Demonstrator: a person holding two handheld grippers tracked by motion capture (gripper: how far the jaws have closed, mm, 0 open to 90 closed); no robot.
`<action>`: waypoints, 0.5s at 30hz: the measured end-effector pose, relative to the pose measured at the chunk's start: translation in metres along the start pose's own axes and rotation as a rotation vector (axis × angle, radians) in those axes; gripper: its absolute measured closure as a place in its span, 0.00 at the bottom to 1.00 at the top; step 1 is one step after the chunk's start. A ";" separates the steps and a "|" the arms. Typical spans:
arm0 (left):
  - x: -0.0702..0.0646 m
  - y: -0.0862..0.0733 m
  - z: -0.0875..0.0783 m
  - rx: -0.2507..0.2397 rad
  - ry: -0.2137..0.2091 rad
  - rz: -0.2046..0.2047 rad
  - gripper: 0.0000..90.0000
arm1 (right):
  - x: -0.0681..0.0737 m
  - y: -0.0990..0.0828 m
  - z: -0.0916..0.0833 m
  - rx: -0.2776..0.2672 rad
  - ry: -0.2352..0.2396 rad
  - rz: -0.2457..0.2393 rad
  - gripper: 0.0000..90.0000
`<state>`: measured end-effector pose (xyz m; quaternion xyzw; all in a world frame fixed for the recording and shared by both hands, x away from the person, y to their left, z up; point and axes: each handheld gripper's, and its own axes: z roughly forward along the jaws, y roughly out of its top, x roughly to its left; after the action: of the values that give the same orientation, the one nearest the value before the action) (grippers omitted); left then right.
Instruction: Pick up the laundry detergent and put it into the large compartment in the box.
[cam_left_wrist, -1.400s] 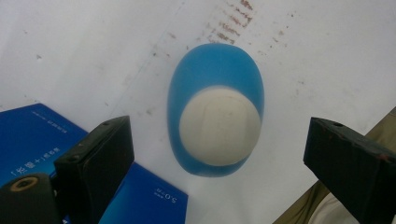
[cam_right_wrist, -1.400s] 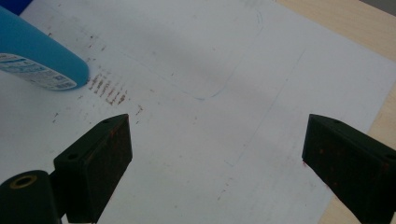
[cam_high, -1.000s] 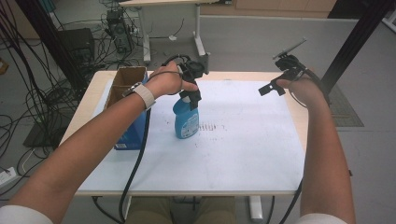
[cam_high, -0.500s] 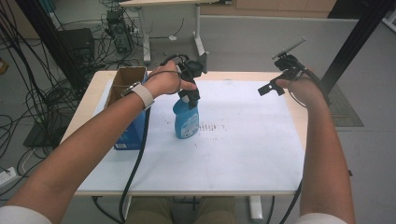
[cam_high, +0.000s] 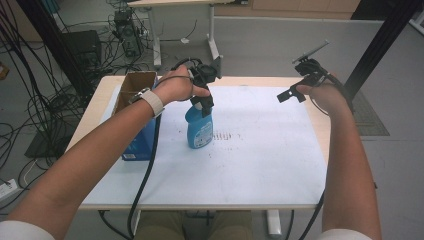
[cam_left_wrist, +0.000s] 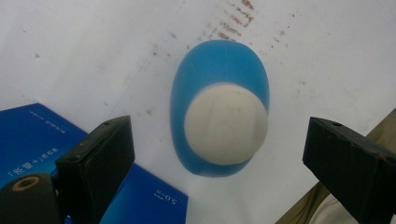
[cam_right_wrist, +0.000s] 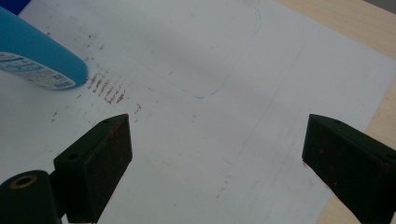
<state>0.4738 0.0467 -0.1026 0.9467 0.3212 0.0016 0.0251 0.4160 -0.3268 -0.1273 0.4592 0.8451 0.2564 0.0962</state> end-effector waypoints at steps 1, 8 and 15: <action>0.000 0.000 0.000 0.001 0.000 0.000 0.10 | 0.000 0.000 0.000 -0.001 0.001 0.001 0.09; 0.001 0.000 -0.001 0.001 -0.001 0.001 0.10 | 0.001 0.001 0.000 -0.001 0.001 0.000 0.09; 0.001 0.000 0.000 -0.002 -0.005 0.003 0.10 | 0.001 0.000 0.000 -0.003 0.001 -0.001 0.09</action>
<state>0.4745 0.0477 -0.1024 0.9471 0.3199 -0.0004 0.0267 0.4158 -0.3261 -0.1270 0.4587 0.8449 0.2579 0.0965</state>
